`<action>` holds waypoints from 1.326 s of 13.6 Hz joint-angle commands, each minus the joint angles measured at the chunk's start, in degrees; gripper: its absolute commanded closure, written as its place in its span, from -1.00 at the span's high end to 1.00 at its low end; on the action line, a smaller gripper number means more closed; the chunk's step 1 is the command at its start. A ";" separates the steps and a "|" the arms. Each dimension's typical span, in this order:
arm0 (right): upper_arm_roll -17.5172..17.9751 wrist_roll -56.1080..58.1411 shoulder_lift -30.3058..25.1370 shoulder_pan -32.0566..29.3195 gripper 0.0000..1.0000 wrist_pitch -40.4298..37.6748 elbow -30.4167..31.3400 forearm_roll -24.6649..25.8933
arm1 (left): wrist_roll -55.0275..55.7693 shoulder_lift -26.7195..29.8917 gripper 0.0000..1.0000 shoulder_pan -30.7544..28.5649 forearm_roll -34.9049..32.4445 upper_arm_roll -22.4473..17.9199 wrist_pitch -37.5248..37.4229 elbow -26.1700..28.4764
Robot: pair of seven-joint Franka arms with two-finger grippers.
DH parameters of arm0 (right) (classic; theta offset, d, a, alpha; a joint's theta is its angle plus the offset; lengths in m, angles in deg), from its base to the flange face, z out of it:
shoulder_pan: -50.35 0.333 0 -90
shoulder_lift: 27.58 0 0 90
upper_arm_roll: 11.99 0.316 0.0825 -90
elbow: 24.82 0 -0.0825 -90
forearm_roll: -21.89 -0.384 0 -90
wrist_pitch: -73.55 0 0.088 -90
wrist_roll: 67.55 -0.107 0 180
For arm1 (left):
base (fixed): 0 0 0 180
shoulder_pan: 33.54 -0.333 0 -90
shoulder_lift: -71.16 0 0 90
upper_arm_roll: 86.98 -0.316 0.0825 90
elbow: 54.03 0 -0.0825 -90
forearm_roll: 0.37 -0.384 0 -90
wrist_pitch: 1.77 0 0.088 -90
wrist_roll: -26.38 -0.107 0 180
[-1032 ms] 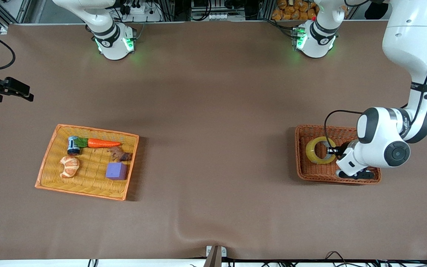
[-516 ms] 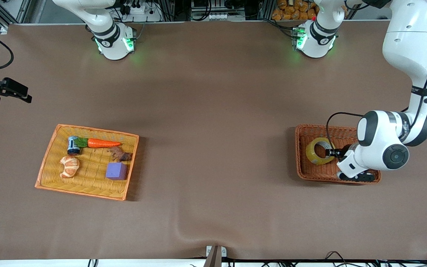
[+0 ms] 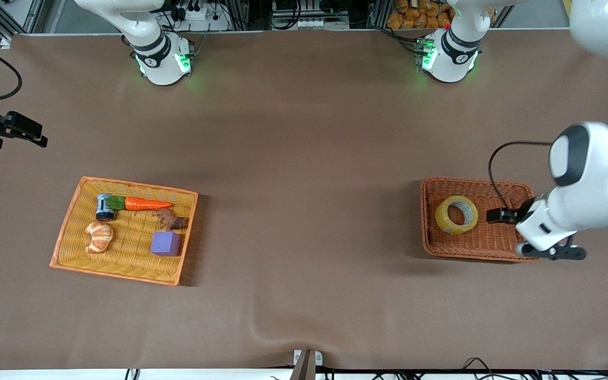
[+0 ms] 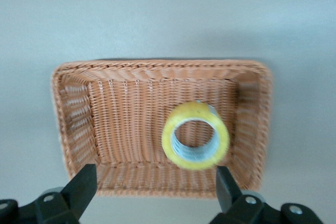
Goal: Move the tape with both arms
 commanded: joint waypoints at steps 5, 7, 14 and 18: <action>-0.13 -0.12 0.42 0.44 1.00 -0.05 -0.76 0.12 | 0.97 11.75 1.00 -0.04 -0.73 1.57 -9.60 -1.36; -0.13 0.23 0.42 0.62 1.00 -0.14 -0.85 0.12 | 0.88 11.75 1.00 0.05 -0.21 1.57 -14.34 -4.37; -0.13 0.49 0.77 0.44 1.00 -0.31 -0.76 0.12 | 0.44 14.47 1.00 -0.66 2.26 0.79 -16.47 -4.37; -0.13 0.49 0.77 0.71 1.00 -0.58 -0.76 0.12 | 0.36 16.30 1.00 -2.24 6.38 0.61 -14.99 -2.80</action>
